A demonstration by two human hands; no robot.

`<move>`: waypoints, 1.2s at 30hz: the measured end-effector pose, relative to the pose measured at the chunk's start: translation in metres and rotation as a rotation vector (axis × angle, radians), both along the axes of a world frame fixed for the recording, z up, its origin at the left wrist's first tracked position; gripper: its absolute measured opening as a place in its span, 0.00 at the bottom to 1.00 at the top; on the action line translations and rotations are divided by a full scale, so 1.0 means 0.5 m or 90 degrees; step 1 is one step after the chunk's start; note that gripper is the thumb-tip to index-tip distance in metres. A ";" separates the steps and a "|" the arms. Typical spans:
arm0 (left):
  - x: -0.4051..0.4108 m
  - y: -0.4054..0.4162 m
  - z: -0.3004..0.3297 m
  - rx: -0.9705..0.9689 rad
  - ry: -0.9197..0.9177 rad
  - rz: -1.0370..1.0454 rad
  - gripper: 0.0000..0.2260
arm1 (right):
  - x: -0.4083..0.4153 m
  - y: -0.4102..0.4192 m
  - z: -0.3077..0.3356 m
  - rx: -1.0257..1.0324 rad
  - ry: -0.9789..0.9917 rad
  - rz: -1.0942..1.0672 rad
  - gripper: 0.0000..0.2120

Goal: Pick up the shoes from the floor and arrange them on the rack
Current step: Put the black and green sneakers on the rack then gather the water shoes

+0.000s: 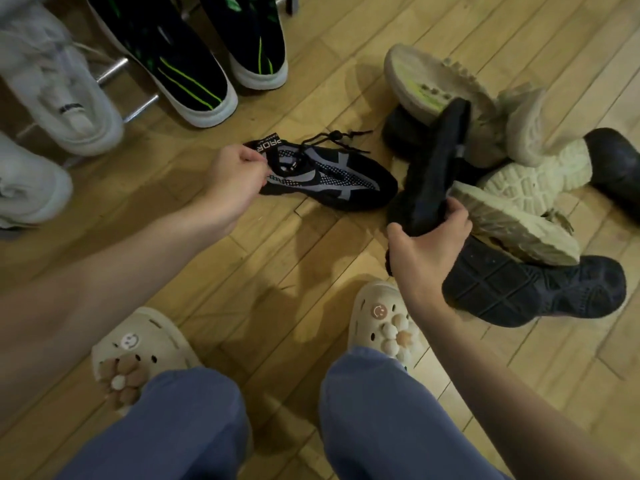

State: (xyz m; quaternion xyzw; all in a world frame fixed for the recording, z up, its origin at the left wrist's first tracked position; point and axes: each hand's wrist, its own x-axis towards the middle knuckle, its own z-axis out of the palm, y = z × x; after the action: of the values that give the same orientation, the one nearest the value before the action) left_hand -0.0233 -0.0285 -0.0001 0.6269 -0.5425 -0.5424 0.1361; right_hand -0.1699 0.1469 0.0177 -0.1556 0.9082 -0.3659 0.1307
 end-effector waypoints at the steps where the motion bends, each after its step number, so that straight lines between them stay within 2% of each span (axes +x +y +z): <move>1: 0.004 -0.004 -0.006 -0.009 -0.020 0.015 0.07 | 0.009 -0.004 -0.002 0.058 0.075 0.065 0.34; 2: 0.006 -0.007 -0.009 -0.020 -0.039 0.020 0.08 | 0.015 -0.007 -0.009 0.116 0.138 0.140 0.35; 4: 0.008 -0.010 -0.011 -0.067 -0.073 -0.006 0.12 | 0.024 -0.012 -0.020 0.216 0.186 0.271 0.38; 6: 0.008 -0.014 -0.011 -0.144 -0.112 -0.046 0.15 | 0.029 -0.017 -0.032 0.274 0.178 0.371 0.39; 8: 0.007 -0.022 -0.009 -0.187 -0.145 -0.062 0.16 | 0.039 -0.017 -0.041 0.257 0.120 0.431 0.36; 10: 0.004 -0.037 -0.015 -0.179 -0.157 -0.094 0.18 | 0.048 -0.013 -0.044 0.193 0.023 0.403 0.32; 11: 0.001 -0.044 -0.018 -0.166 -0.157 -0.124 0.19 | 0.050 -0.010 -0.046 0.173 0.019 0.371 0.30; 13: -0.004 -0.058 -0.025 -0.127 -0.152 -0.167 0.21 | 0.052 -0.003 -0.053 0.185 0.099 0.294 0.30; 14: -0.006 -0.064 -0.026 -0.106 -0.152 -0.173 0.21 | 0.051 -0.001 -0.055 0.204 0.135 0.257 0.31; 16: -0.007 -0.071 -0.031 -0.068 -0.154 -0.171 0.23 | 0.046 0.000 -0.057 0.245 0.119 0.217 0.39; 18: -0.007 -0.076 -0.037 -0.044 -0.192 -0.205 0.28 | 0.039 -0.001 -0.061 0.274 0.054 0.229 0.47; 20: -0.009 -0.076 -0.037 -0.063 -0.270 -0.254 0.32 | 0.032 -0.004 -0.063 0.309 0.058 0.273 0.51; 24: -0.014 -0.074 -0.035 -0.074 -0.313 -0.230 0.32 | 0.028 -0.017 -0.064 0.332 0.048 0.295 0.52; 27: -0.010 -0.071 -0.032 -0.051 -0.319 -0.229 0.30 | 0.027 -0.025 -0.061 0.294 -0.004 0.272 0.52; 29: -0.001 -0.075 -0.029 0.001 -0.304 -0.210 0.32 | 0.027 -0.026 -0.053 0.244 -0.029 0.255 0.51; 32: 0.018 -0.076 0.001 0.122 -0.185 -0.196 0.38 | 0.023 -0.036 -0.045 0.188 -0.042 0.242 0.49; 34: 0.023 -0.071 0.023 0.150 -0.115 -0.220 0.32 | 0.018 -0.046 -0.038 0.168 -0.069 0.237 0.48; 36: 0.018 -0.059 0.052 0.136 -0.099 -0.244 0.23 | 0.006 -0.056 -0.022 0.141 -0.118 0.220 0.48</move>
State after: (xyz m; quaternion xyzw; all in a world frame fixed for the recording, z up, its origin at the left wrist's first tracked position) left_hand -0.0143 -0.0580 0.0260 0.5635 -0.5997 -0.5626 -0.0789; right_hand -0.1671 0.1191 0.0065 -0.2596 0.8866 -0.2492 0.2906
